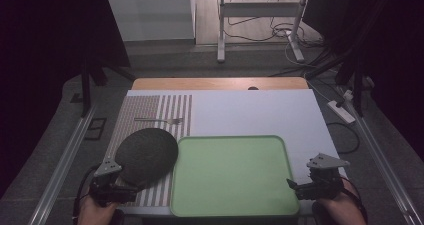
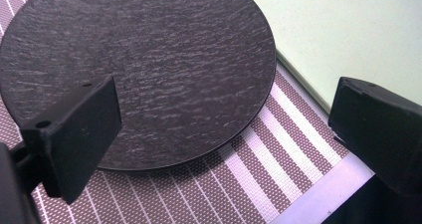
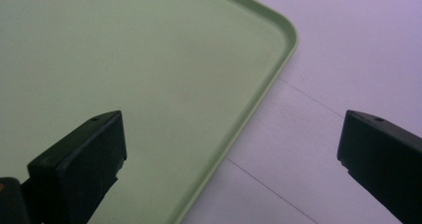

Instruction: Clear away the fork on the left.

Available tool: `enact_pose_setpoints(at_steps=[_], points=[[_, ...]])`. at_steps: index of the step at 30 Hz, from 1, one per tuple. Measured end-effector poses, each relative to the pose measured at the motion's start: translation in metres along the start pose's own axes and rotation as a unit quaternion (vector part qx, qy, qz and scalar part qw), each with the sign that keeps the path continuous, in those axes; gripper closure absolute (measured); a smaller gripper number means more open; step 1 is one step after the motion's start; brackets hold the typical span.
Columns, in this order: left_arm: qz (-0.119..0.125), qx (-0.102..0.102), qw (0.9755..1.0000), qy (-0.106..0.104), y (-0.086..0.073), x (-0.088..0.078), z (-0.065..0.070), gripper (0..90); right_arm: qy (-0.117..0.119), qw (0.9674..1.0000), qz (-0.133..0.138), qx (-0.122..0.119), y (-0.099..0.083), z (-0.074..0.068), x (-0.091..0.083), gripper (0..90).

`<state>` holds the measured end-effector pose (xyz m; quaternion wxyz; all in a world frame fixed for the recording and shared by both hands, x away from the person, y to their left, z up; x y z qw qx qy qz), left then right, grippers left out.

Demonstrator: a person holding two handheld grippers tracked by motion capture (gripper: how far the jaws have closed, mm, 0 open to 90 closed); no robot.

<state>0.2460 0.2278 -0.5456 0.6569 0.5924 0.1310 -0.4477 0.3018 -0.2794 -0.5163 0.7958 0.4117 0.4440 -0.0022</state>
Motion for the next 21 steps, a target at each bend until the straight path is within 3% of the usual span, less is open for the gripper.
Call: enact_pose_setpoints(at_steps=[13,21], points=[[-0.006,0.0,0.9999,-0.016,-0.0001,0.001,0.0004,1.1,-0.002,1.0,0.001,0.008,-0.0004,0.0011,-0.0008,0.0],[-0.006,-0.009,0.9997,-0.022,0.0,0.0004,-0.0005,0.5,0.003,1.0,-0.004,-0.001,-0.0003,-0.0006,0.0005,0.0]])
Point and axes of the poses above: each handheld gripper's, and its own axes: x roughly forward along the jaws, y roughly out of its top, z roughly to its right, the point moved 8 cm from there along x, roughly forward along the jaws, and after that the axes turned 11 degrees about -x, right-handed, at the moved point
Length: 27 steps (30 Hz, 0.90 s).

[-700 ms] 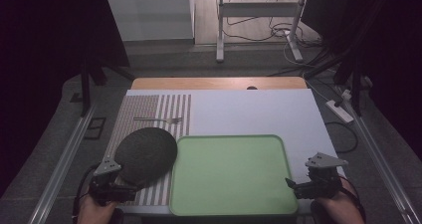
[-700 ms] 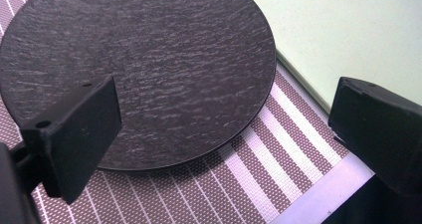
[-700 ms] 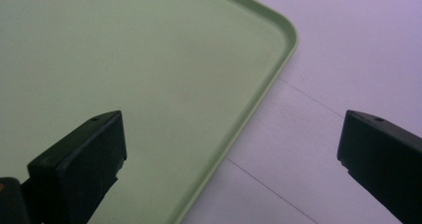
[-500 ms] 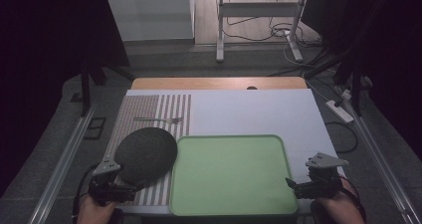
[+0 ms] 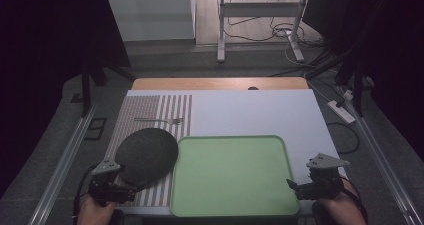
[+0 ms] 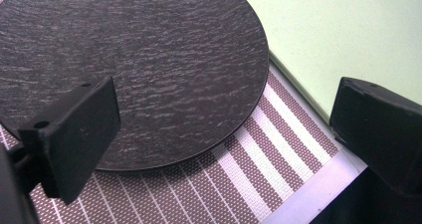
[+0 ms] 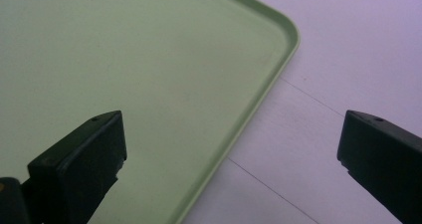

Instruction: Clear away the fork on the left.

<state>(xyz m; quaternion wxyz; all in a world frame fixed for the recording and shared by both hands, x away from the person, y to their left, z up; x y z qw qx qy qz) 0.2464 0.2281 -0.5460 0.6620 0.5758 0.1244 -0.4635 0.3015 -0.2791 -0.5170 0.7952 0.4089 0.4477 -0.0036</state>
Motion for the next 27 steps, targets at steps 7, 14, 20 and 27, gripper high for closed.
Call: enact_pose_setpoints(at_steps=[7,14,20,27], points=[[-0.003,0.004,0.9999,-0.01,0.003,0.002,0.004,0.0,0.005,1.0,-0.002,-0.004,0.0,-0.001,0.001,0.0],[0.005,0.012,0.9999,-0.006,0.014,0.005,0.007,0.0,0.003,0.9999,-0.008,-0.012,0.0,-0.003,0.002,0.0],[0.002,0.018,0.9997,-0.015,0.018,0.012,0.005,0.0,0.006,0.9998,-0.009,-0.017,0.0,-0.004,0.002,0.0],[0.004,0.022,0.999,-0.038,0.021,0.017,0.004,0.0,0.007,0.9998,-0.01,-0.018,0.0,-0.004,0.002,0.0]])
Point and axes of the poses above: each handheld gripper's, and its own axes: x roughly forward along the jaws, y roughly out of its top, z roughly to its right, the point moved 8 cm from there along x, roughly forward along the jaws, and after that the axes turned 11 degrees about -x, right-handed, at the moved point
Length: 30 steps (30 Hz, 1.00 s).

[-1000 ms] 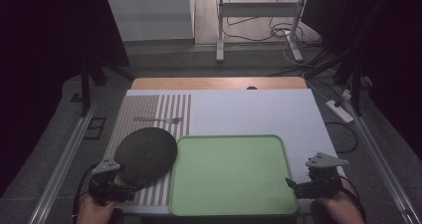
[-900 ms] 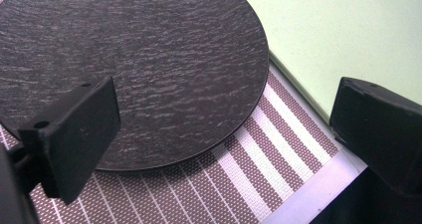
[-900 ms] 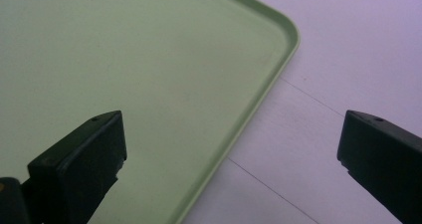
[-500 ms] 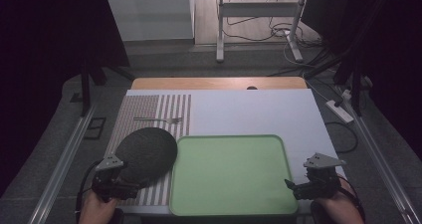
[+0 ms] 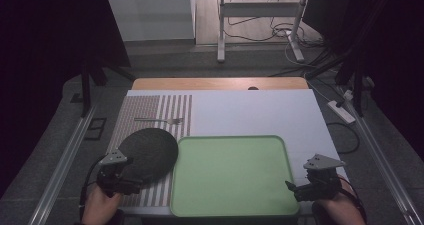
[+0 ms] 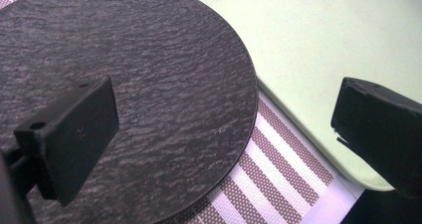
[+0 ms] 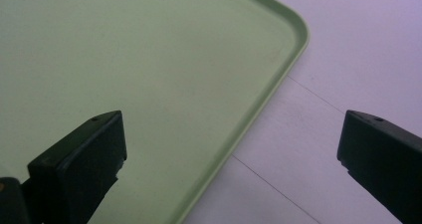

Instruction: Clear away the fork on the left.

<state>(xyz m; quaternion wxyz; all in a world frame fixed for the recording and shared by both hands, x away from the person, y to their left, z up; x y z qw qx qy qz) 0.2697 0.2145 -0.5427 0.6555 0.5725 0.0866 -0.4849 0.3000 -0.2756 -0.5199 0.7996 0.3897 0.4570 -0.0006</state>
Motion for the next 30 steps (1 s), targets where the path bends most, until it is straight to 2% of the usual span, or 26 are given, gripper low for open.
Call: enact_pose_setpoints(at_steps=[7,12,22,30], points=[[0.004,0.003,1.0,0.001,0.009,0.007,-0.005,0.0,-0.001,1.0,-0.001,0.001,0.0,0.0,0.0,0.0],[-0.003,0.01,0.9999,0.008,0.012,0.012,-0.008,0.0,-0.001,1.0,0.0,0.003,0.0,0.001,0.0,0.0],[-0.018,0.012,0.9997,0.01,0.021,0.021,-0.013,0.0,-0.001,1.0,0.003,0.008,0.0,0.002,-0.001,0.0],[-0.017,-0.012,0.9998,-0.002,0.033,0.027,-0.019,0.0,-0.006,0.9996,0.009,0.027,0.0,0.006,-0.002,0.0]])
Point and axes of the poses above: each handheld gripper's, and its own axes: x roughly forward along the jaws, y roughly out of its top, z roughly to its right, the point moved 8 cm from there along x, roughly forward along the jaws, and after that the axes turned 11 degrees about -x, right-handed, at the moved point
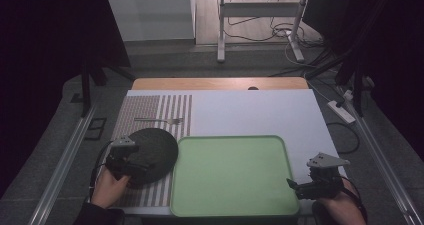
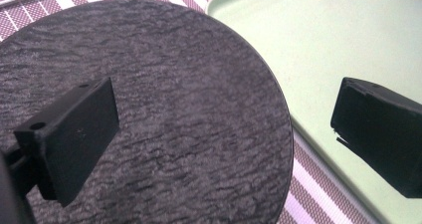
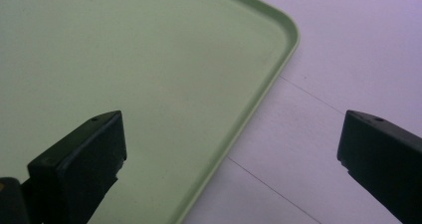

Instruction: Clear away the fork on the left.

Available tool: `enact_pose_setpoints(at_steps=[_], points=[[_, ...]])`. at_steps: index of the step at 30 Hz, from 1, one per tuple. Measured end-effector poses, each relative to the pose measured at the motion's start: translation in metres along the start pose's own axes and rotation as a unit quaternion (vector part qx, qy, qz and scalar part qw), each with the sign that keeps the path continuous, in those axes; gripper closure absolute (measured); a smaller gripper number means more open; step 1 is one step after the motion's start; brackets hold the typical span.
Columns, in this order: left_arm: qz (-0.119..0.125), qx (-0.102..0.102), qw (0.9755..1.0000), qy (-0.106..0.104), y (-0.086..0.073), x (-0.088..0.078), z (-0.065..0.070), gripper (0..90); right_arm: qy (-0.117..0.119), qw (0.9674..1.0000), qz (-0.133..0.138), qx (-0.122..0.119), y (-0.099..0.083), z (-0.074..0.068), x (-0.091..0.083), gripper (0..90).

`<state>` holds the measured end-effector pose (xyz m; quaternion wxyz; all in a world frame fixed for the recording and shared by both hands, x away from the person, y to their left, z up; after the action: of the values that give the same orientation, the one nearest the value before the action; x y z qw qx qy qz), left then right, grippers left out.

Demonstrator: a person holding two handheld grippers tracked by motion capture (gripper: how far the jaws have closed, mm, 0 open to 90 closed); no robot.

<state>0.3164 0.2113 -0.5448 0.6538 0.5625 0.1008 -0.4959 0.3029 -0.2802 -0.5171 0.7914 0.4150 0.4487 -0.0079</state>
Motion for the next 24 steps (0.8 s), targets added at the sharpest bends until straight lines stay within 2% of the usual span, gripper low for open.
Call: enact_pose_setpoints(at_steps=[6,15,19,24], points=[[-0.005,0.006,0.9999,0.013,0.012,0.006,-0.008,0.0,-0.002,1.0,0.002,0.009,0.0,0.002,0.0,0.0],[-0.013,-0.005,0.9997,0.019,0.028,0.02,-0.021,0.0,0.001,1.0,-0.001,0.005,0.0,0.0,0.0,0.0],[-0.016,-0.006,0.9994,0.03,0.034,0.024,-0.025,0.0,0.002,1.0,-0.001,0.001,0.0,0.0,0.001,0.0],[-0.023,-0.005,0.9983,0.053,0.045,0.032,-0.034,0.0,0.002,1.0,-0.002,-0.001,0.0,-0.001,0.001,0.0]])
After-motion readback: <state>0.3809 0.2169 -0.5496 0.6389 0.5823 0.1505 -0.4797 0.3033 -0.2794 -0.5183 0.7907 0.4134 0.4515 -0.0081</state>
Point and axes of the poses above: each handheld gripper's, and its own axes: x roughly forward along the jaws, y roughly out of its top, z roughly to its right, the point moved 8 cm from there along x, roughly forward along the jaws, and after that the axes turned 11 degrees about -x, right-handed, at the moved point
